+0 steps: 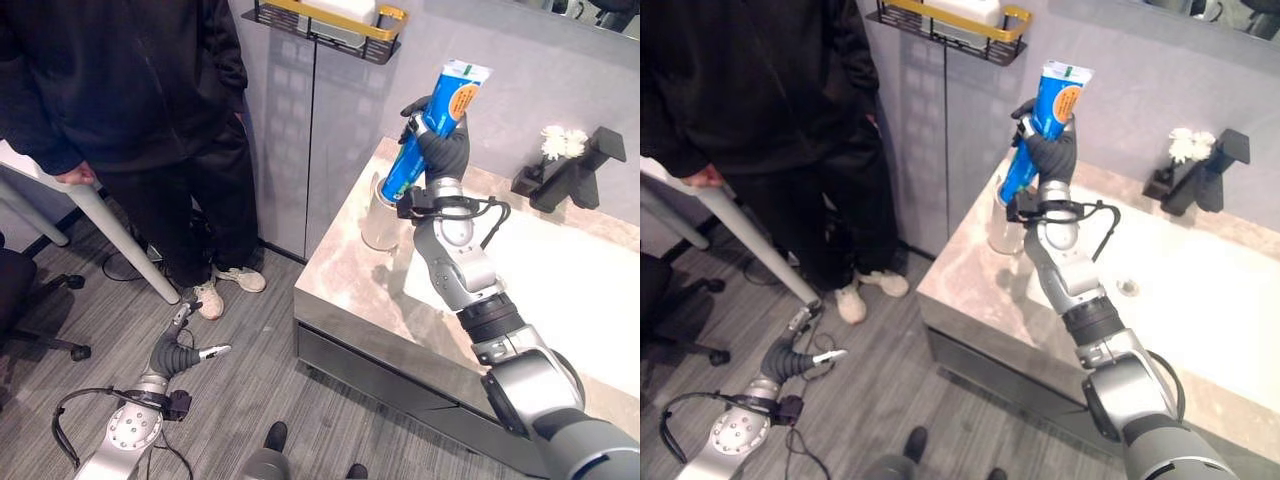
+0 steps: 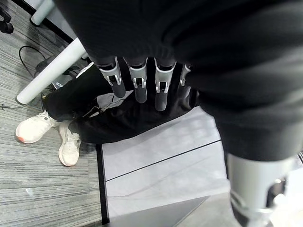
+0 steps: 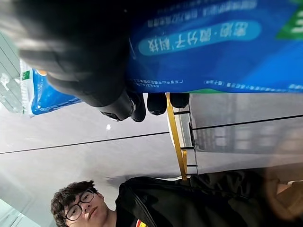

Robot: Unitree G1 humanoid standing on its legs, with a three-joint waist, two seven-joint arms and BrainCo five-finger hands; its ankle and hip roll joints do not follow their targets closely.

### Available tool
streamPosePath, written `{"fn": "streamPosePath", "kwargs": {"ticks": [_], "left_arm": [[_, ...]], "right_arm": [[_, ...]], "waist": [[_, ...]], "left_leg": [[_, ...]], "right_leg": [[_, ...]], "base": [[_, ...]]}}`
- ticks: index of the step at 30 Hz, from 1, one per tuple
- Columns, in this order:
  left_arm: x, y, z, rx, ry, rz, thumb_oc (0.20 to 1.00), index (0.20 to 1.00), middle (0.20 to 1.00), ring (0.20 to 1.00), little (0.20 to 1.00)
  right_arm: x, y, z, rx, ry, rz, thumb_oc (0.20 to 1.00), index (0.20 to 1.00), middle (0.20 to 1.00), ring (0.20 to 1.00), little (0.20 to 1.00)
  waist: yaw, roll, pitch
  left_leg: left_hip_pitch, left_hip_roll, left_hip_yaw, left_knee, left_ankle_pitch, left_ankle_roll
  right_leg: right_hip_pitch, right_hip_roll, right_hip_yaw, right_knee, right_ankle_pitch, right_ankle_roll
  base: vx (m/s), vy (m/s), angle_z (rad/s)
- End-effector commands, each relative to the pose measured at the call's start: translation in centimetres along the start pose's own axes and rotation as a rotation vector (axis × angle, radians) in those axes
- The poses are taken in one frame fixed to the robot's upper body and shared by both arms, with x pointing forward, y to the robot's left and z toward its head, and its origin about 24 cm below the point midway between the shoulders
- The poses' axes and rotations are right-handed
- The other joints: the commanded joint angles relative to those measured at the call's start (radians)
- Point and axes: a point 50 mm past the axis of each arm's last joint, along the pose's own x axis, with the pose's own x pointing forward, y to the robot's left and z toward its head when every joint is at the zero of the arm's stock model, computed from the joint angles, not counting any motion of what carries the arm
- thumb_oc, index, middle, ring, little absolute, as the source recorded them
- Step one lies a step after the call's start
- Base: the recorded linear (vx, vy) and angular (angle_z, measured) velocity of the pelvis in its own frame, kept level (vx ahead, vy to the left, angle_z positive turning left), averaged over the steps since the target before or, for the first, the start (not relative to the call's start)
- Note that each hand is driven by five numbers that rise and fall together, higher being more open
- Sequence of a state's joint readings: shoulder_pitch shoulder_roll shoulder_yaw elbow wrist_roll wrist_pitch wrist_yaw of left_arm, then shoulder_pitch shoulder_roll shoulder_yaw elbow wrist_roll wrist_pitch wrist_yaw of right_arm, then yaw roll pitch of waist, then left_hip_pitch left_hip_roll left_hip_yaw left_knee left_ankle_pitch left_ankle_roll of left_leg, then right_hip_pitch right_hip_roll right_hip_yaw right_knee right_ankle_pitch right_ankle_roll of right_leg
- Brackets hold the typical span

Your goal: Put brush and paste in cup on sink, flatten towel.

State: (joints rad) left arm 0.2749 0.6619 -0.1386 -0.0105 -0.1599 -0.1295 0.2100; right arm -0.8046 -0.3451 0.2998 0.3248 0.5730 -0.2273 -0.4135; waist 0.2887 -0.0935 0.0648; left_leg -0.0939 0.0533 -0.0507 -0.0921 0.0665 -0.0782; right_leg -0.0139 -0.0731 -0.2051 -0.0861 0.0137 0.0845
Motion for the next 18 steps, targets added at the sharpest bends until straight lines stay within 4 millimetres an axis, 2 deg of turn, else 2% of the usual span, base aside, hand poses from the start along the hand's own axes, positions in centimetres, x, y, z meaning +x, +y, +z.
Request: {"fn": "streamPosePath", "kwargs": {"ticks": [1, 9, 17, 18], "left_arm": [[0.5, 0.8, 1.1, 0.023, -0.070, -0.018, 1.000, 1.000, 1.000, 1.000, 1.000], [0.5, 0.5, 1.0, 0.016, -0.066, -0.034, 1.000, 1.000, 1.000, 1.000, 1.000], [0.7, 0.3, 1.1, 0.008, -0.069, -0.038, 1.000, 1.000, 1.000, 1.000, 1.000], [0.7, 0.3, 1.1, 0.006, -0.068, -0.037, 1.000, 1.000, 1.000, 1.000, 1.000]], "right_arm": [[0.7, 0.0, 1.9, -0.006, -0.104, 0.002, 0.200, 0.200, 0.200, 0.200, 0.200], [0.1, -0.7, 1.1, -0.011, -0.078, -0.022, 0.200, 0.200, 0.200, 0.200, 0.200], [0.1, -1.4, 0.5, -0.037, -0.052, -0.046, 0.200, 0.200, 0.200, 0.200, 0.200], [0.1, -1.4, 0.5, -0.051, -0.053, -0.045, 0.244, 0.244, 0.244, 0.244, 0.244]], "waist": [[0.018, -0.061, -0.043], [0.032, -0.065, -0.039], [0.022, -0.053, -0.045], [0.021, -0.053, -0.045]], "left_leg": [[-0.056, -0.022, -0.038, 0.005, -0.006, 0.024], [-0.071, -0.027, -0.061, 0.005, -0.004, 0.026], [-0.074, -0.032, -0.068, 0.005, -0.005, 0.028], [-0.073, -0.032, -0.068, 0.005, -0.005, 0.028]], "right_leg": [[0.019, -0.094, -0.031, 0.000, 0.019, 0.080], [0.017, -0.093, -0.048, 0.000, 0.020, 0.081], [0.018, -0.093, -0.059, 0.003, 0.020, 0.080], [0.017, -0.094, -0.059, 0.002, 0.020, 0.080]], "base": [[0.01, -0.001, 0.04], [0.00, -0.001, 0.08], [0.00, 0.007, 0.10], [0.00, 0.000, 0.00]]}}
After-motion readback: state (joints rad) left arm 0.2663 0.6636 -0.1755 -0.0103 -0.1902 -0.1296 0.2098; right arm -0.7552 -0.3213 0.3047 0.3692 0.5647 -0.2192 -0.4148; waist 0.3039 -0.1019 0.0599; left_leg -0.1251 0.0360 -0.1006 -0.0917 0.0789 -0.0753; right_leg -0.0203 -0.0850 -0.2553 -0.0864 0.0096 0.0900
